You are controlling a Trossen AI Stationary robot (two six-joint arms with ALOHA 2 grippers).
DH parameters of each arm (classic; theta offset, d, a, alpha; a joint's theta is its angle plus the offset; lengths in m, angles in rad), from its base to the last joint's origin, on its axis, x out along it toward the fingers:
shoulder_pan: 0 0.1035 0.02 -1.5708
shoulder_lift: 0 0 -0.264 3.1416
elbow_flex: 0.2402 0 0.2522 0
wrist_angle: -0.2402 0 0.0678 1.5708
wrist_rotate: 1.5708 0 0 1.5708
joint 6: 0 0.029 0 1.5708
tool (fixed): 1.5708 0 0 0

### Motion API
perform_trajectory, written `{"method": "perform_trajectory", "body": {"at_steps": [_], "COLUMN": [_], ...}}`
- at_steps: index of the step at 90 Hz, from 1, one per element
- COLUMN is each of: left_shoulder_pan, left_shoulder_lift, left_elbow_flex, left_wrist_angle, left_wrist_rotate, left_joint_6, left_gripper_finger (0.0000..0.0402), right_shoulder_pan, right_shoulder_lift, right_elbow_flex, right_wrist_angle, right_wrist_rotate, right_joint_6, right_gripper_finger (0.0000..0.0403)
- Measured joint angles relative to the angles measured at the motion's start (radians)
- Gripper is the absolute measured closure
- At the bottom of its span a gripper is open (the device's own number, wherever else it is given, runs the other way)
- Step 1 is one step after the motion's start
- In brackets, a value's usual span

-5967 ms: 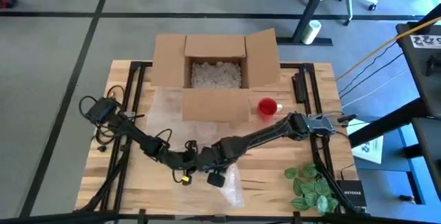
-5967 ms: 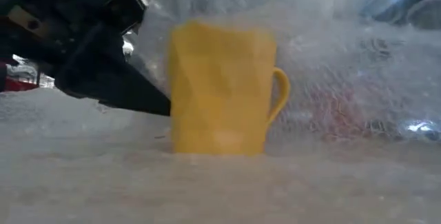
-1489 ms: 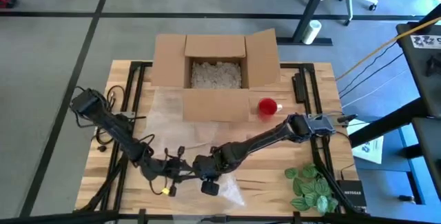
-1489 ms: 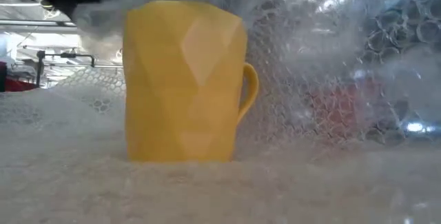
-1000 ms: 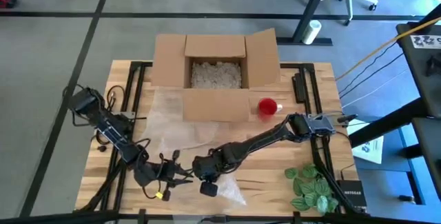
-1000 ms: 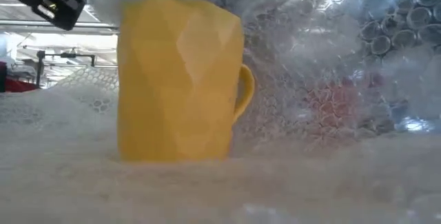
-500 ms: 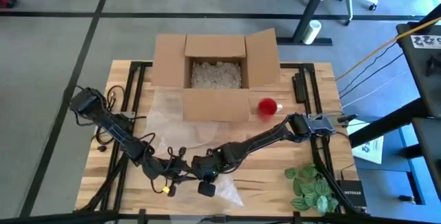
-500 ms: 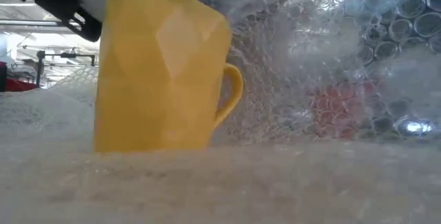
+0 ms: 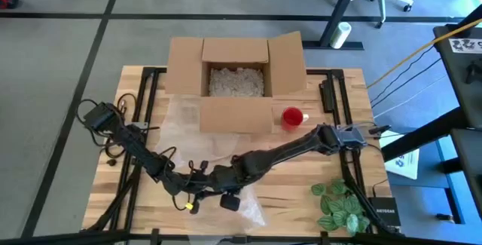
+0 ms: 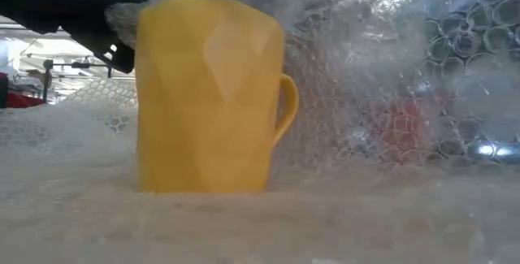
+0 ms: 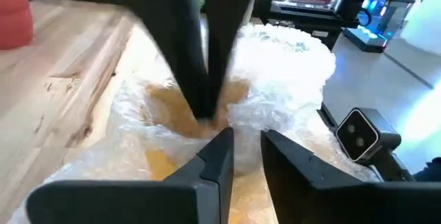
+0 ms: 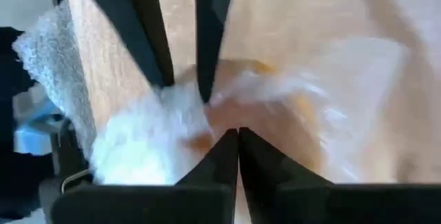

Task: Wrap mug
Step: Wrap the yellow mug using the bubble wrap

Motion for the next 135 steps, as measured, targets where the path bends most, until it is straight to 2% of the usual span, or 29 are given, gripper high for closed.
{"method": "perform_trajectory", "body": {"at_steps": [7,15,25,32,43,57,70,76,81,90,101,125,135], "left_shoulder_pan": [0.000,0.001,0.000,0.000,0.000,0.000,-0.001,-0.003,-0.006,-0.006,-0.007,-0.007,-0.007], "left_shoulder_lift": [0.000,0.000,0.000,0.000,0.000,0.000,0.000,0.000,0.000,0.000,0.000,0.000,0.000], "left_elbow_flex": [0.000,0.000,0.000,0.000,0.000,0.000,0.000,-0.001,-0.001,-0.001,-0.001,-0.001,-0.001], "left_wrist_angle": [-0.004,-0.010,-0.012,-0.012,-0.014,-0.014,-0.014,-0.014,-0.015,-0.016,-0.015,-0.017,-0.017], "left_wrist_rotate": [0.000,0.000,-0.001,-0.001,-0.001,-0.001,-0.001,0.003,0.005,0.008,0.010,0.011,0.012], "left_joint_6": [0.002,0.001,0.001,0.002,0.001,0.001,-0.002,-0.011,-0.012,-0.019,-0.020,-0.022,-0.022], "left_gripper_finger": [0.0345,0.0345,0.0345,0.0345,0.0345,0.0345,0.0345,0.0345,0.0345,0.0345,0.0345,0.0345,0.0345], "right_shoulder_pan": [0.020,0.046,0.091,0.131,0.188,0.232,0.249,0.248,0.244,0.231,0.207,0.149,0.128], "right_shoulder_lift": [0.000,-0.043,-0.054,-0.052,-0.052,-0.054,-0.047,-0.047,-0.047,-0.048,-0.055,-0.056,-0.058], "right_elbow_flex": [0.075,0.040,0.035,0.032,0.032,-0.016,-0.175,-0.246,-0.279,-0.280,-0.258,-0.184,-0.163], "right_wrist_angle": [-0.090,-0.068,-0.126,-0.211,-0.252,-0.207,0.001,0.149,0.207,0.228,0.242,0.257,0.258], "right_wrist_rotate": [0.022,-0.003,-0.032,-0.017,0.047,0.077,0.032,0.016,0.046,0.171,0.268,0.351,0.351], "right_joint_6": [0.023,0.064,0.134,0.186,0.271,0.371,0.417,0.417,0.410,0.375,0.298,0.160,0.128], "right_gripper_finger": [0.0403,0.0403,0.0403,0.0403,0.0403,0.0403,0.0403,0.0403,0.0403,0.0403,0.0403,0.0403,0.0403]}}
